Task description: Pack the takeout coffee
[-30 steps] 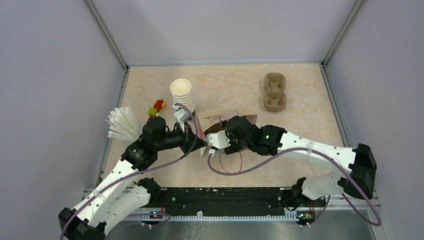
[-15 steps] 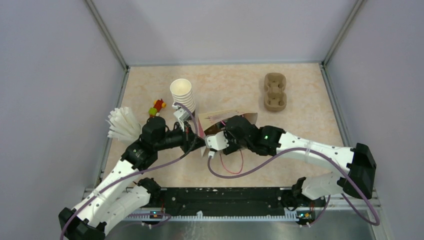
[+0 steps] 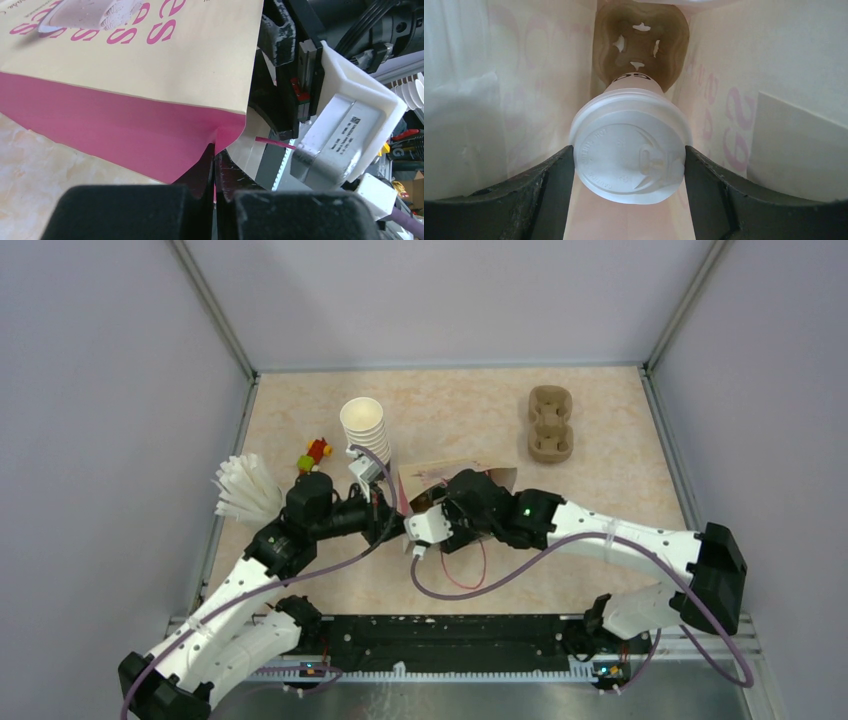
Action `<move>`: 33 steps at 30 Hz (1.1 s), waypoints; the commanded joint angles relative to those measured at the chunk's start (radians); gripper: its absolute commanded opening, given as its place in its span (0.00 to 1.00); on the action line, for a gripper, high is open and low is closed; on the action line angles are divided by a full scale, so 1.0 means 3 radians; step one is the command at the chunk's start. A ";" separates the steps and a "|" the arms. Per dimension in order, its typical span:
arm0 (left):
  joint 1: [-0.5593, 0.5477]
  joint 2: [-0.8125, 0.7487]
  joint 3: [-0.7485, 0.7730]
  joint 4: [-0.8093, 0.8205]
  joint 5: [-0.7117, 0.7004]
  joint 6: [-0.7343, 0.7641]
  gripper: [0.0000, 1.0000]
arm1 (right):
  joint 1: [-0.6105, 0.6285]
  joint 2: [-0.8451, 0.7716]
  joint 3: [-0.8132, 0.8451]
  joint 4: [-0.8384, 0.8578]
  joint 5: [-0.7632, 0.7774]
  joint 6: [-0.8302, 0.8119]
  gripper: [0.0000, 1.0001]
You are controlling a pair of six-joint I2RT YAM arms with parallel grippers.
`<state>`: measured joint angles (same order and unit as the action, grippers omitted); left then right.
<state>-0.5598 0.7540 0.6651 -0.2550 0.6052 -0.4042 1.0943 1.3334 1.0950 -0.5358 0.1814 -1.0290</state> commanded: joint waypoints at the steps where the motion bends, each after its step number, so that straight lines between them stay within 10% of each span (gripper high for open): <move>1: -0.0013 0.0013 0.0026 0.0124 0.0034 0.0044 0.00 | -0.0020 0.0115 -0.0017 0.0250 0.0001 -0.0016 0.49; 33: -0.0015 0.0065 -0.0020 0.0236 0.0057 0.0032 0.00 | -0.0124 -0.0222 -0.0237 -0.0078 0.0310 -0.0242 0.49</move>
<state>-0.5598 0.7685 0.6643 -0.2390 0.6052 -0.3977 1.0798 1.2903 1.0451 -0.5503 0.2668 -1.0676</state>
